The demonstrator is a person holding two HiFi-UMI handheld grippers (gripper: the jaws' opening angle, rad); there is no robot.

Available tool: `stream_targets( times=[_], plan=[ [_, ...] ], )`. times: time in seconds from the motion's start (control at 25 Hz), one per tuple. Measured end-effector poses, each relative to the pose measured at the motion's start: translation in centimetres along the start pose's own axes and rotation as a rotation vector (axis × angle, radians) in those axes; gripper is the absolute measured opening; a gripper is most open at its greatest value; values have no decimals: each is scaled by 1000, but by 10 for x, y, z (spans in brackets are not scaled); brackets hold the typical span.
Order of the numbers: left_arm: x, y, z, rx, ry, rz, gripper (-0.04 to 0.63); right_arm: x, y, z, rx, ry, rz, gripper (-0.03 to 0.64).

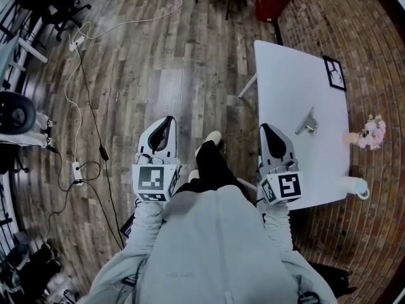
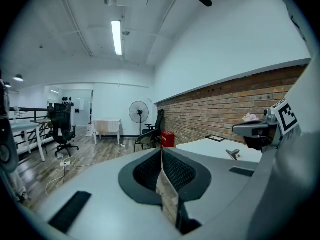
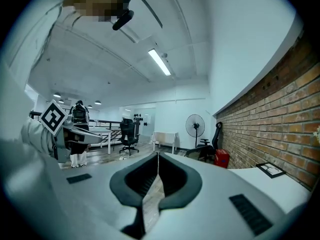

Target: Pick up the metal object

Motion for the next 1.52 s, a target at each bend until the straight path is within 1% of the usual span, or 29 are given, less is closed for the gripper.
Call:
stream_targets(
  times=[0.16, 0.52, 0.72, 0.84, 1.04, 1.2, 1.28, 1.44, 1.52],
  plan=[
    [-4, -34, -7, -1, 1, -2, 32, -9, -27, 20, -4, -3, 8, 25],
    [11, -133, -19, -25, -20, 8, 32, -12, -94, 81, -33, -19, 16, 25],
    [25, -185, -14, -58, -33, 9, 32, -8, -119, 116, -64, -38, 24, 25],
    [29, -213, -5, -96, -47, 4, 32, -10, -123, 138, -100, -49, 31, 25],
    [35, -260, 22, -200, -68, 3, 32, -10, -113, 173, -207, -66, 45, 25],
    [38, -293, 60, -308, -73, 8, 31, -8, -90, 200, -310, -62, 52, 25],
    [38, -306, 84, -382, -80, 2, 32, -5, -72, 211, -377, -63, 58, 25],
    [40, -331, 136, -556, -97, -6, 32, -4, -34, 230, -525, -53, 56, 25],
    [40, -344, 159, -628, -101, -4, 32, -5, -17, 238, -592, -46, 51, 25]
  ],
)
Point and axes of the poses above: the fingertips, and each gripper's own axes: y backward along the fingers, z to its right, x out of its top, the point moved 5 cm from there along y, backward along the fingers, and after that the axes turned 14 degrees about z, right-handed, at the moved point
